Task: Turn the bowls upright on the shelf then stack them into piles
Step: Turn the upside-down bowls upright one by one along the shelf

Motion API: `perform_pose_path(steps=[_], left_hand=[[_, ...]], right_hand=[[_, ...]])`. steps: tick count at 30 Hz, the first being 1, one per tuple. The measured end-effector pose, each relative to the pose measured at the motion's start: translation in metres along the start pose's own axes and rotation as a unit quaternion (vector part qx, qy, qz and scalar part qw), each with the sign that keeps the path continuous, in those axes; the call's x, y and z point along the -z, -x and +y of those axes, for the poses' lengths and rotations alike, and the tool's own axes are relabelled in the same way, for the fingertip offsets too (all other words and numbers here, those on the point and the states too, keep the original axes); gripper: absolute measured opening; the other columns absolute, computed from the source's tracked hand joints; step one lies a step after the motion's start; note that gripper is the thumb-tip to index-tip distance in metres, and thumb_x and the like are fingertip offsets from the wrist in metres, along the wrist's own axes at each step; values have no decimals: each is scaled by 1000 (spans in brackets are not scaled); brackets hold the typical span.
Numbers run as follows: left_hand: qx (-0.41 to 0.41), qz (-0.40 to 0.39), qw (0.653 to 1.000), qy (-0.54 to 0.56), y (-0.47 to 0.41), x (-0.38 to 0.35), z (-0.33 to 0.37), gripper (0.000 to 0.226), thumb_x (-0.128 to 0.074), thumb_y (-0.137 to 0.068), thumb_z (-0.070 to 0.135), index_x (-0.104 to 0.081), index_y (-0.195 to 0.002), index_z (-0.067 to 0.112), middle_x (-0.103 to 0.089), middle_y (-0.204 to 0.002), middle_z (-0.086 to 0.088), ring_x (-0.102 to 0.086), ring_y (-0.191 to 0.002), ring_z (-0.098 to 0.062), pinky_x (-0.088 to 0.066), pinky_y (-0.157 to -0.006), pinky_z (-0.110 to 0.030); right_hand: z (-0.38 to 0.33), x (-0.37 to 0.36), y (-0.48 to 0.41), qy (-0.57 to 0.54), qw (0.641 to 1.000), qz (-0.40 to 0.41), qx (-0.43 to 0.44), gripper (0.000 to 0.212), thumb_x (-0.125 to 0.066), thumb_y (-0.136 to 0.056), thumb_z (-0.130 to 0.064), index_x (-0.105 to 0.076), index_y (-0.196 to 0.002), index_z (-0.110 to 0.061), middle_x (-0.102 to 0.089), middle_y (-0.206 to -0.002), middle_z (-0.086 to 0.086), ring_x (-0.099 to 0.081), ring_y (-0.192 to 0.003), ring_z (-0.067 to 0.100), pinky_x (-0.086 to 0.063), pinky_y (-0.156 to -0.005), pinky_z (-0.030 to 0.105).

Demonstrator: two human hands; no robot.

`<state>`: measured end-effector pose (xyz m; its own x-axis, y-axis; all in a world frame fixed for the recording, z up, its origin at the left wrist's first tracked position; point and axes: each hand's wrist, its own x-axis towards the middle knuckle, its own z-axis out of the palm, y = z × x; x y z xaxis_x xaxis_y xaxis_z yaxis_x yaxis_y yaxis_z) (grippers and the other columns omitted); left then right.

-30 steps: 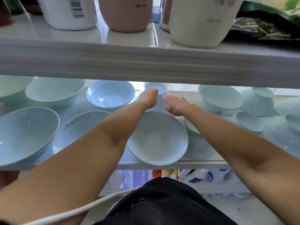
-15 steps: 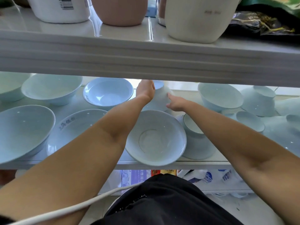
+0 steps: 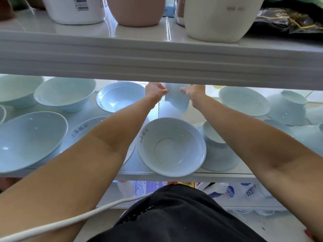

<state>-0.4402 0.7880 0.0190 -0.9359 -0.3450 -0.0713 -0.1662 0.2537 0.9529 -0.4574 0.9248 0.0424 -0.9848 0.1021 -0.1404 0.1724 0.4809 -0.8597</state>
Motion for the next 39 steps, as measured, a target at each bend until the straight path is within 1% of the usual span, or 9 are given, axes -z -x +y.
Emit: perform_pose_path(steps=[2,5,8,12,18,23,30,35,39], left_hand=[[-30,13,993,-116,3,2,1,22,-71,-81,13,-67,-96,-2,-65,-92,-13,-62,-90,-27,-51,-86,-37],[-43,15,980,-195,10,6,3,38,-70,-82,19,-59,-112,-1,-61,-120,-15,-58,-112,-29,-46,-91,-35],[-68,-41,972,-219,11,8,-1,31,-52,-88,13,-55,-118,4,-61,-119,-14,-56,-114,-30,-48,-95,-39],[-47,-114,949,-291,16,12,-11,42,-38,-87,1,-47,-128,0,-53,-128,-20,-49,-120,-33,-41,-101,-37],[-34,-143,928,-343,25,6,-20,58,-34,-98,9,-12,-151,7,-23,-156,-17,-25,-143,-29,-21,-115,-33],[-44,-119,918,-375,33,-3,-26,58,-32,-101,24,-8,-152,11,-38,-145,-23,-41,-131,-35,-35,-107,-41],[-119,-24,900,-418,57,-26,-13,56,-34,-101,28,-17,-150,8,-15,-156,-23,-24,-142,-35,-25,-114,-41],[-243,-28,888,-388,92,-62,7,46,-39,-100,21,-37,-143,8,-32,-152,-17,-35,-136,-36,-30,-110,-43],[-393,-70,830,-389,130,-91,9,32,-48,-96,15,-61,-122,4,-58,-131,-18,-54,-120,-33,-36,-106,-40]], right_hand=[[-2,0,8,155,984,17,81,28,-58,-90,-14,-60,-114,0,-63,-110,14,-58,-111,32,-44,-92,32],[7,-2,23,301,925,31,231,24,-47,-82,2,-63,-100,-4,-66,-104,19,-58,-100,39,-44,-80,35],[19,-6,31,371,883,9,287,30,-43,-82,6,-64,-97,-10,-67,-100,18,-60,-96,40,-44,-76,34],[28,-11,32,418,863,-37,280,42,-41,-89,-1,-63,-119,-20,-64,-116,15,-58,-107,37,-45,-87,37],[37,-4,32,480,844,-139,195,49,-32,-99,-17,-36,-144,-37,-46,-142,7,-45,-128,28,-37,-103,34],[48,2,39,471,849,-122,207,56,-30,-97,-7,-28,-148,-30,-39,-150,2,-38,-135,24,-29,-110,34],[81,52,35,431,857,-58,278,44,-32,-100,-22,-36,-143,-15,-43,-145,6,-39,-134,23,-25,-111,39],[115,109,48,410,849,-23,333,44,-31,-99,-29,-46,-138,-14,-47,-144,6,-43,-134,23,-21,-115,41],[151,141,70,471,782,-73,401,54,-24,-93,-38,-65,-118,-13,-65,-125,7,-60,-118,24,-32,-108,49]])
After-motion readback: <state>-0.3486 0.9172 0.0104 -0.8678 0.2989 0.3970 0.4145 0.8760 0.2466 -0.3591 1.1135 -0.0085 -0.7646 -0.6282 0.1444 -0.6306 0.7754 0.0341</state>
